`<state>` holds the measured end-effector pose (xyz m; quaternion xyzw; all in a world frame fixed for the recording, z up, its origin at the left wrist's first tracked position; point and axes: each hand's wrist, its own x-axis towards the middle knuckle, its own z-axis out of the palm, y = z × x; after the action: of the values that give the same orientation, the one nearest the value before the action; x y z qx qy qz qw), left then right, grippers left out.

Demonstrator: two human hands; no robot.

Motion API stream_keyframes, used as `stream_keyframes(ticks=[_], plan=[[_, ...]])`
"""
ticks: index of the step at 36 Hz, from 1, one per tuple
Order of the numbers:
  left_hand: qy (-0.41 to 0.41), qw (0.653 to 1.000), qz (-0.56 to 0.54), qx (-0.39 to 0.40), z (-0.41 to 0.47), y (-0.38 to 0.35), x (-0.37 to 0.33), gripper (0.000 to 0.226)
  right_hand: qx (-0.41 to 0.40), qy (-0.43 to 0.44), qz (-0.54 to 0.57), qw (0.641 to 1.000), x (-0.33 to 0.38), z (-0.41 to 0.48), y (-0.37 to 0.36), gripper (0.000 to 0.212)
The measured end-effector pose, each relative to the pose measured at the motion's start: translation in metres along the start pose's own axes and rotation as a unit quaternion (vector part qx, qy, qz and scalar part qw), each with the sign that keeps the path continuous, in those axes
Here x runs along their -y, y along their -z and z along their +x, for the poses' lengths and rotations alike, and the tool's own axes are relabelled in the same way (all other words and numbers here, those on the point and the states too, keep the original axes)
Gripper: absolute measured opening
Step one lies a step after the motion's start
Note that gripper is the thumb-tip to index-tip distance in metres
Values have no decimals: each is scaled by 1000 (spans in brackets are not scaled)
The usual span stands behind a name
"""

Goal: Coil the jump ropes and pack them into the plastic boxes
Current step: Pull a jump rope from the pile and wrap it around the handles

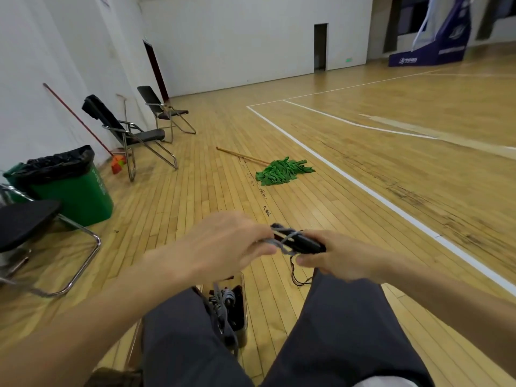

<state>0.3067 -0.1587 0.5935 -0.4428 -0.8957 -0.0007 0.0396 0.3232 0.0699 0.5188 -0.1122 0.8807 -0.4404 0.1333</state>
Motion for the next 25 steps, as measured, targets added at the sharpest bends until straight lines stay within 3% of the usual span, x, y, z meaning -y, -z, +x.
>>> stream_keyframes(ticks=[5, 9, 13, 16, 19, 23, 25], plan=[[-56, 998, -9, -20, 18, 25, 11, 38, 86, 60, -84, 991, 25, -6, -17, 8], [-60, 987, -147, 1, 29, 28, 17, 20, 123, 119, -80, 982, 49, -21, -20, 34], [-77, 950, -303, 13, 29, 24, 24, 11, 117, 150, -62, 980, 60, -34, -16, 20], [-70, 922, -381, 4, 29, 17, 25, 25, 100, 160, -69, 980, 60, -37, -14, 14], [-49, 904, -425, 8, 29, 9, 26, 28, 85, 170, -52, 980, 59, -39, -12, 22], [-37, 896, -442, 9, 28, -4, 27, 30, 72, 177, 3, 981, 60, -38, -12, 6], [-39, 897, -440, 7, 25, -8, 28, 20, 52, 178, 18, 983, 58, -35, -13, 16]])
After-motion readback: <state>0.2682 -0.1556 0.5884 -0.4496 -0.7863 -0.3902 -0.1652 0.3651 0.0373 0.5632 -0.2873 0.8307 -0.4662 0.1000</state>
